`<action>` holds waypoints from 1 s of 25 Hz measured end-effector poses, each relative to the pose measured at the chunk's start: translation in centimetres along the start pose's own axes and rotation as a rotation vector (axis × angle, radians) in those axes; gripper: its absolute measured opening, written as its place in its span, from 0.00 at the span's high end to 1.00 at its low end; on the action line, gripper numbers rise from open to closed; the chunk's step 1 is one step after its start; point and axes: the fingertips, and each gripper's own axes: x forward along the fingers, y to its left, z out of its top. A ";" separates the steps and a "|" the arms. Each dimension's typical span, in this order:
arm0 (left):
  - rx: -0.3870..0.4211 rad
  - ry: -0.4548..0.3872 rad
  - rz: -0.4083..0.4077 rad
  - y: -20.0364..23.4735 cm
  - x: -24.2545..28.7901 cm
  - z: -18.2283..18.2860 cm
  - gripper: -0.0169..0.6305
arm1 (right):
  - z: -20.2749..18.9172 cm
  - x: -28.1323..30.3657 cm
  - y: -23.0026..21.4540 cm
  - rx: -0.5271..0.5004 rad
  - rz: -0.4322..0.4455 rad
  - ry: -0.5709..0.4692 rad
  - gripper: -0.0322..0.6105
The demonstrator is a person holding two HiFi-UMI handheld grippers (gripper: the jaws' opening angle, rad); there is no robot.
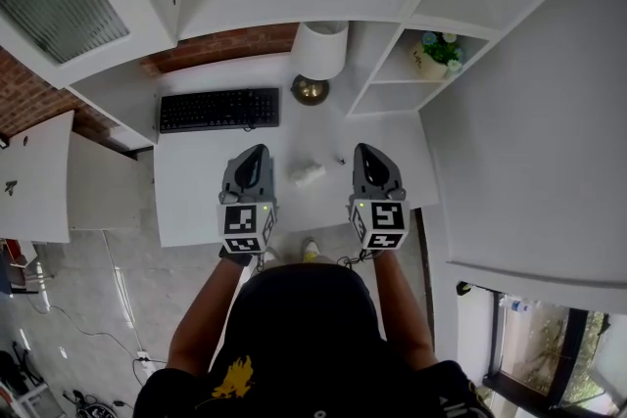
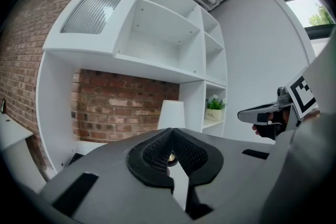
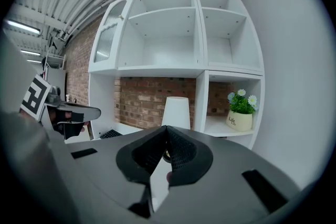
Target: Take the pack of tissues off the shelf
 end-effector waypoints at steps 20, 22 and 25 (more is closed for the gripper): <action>-0.012 -0.020 -0.032 -1.1 -0.5 1.7 0.96 | 1.2 -0.2 0.9 0.003 0.029 -0.024 0.95; -0.012 -0.020 -0.032 -1.0 -0.5 1.8 0.96 | 1.4 -0.2 1.1 0.003 0.032 -0.026 0.95; -0.014 -0.021 -0.034 -1.1 -0.5 1.8 0.96 | 1.6 -0.2 1.3 -0.003 0.036 -0.028 0.95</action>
